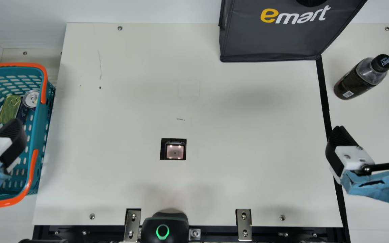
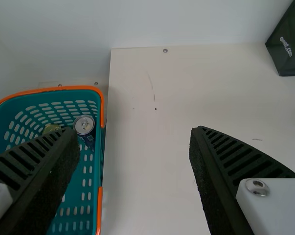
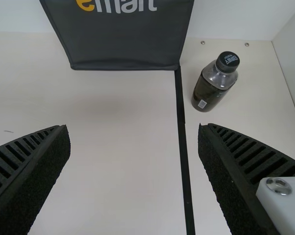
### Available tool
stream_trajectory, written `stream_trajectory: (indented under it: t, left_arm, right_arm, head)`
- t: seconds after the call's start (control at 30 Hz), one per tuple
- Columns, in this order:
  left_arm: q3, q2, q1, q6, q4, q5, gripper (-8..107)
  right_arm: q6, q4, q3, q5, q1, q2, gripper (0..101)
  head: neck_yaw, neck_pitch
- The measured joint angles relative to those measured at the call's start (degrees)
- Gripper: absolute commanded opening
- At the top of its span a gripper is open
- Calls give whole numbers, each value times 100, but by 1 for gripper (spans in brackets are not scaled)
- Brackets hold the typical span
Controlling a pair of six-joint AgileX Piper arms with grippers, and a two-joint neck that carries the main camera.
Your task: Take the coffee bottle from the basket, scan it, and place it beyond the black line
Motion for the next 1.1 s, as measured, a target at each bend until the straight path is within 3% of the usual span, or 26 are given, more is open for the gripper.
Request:
stream_trajectory:
  t: [1.1]
  left_arm:
    - [0, 0, 0, 0, 0, 10, 90]
  right_arm:
    - [0, 0, 0, -7, 0, 0, 91]
  head:
    - [0, 0]
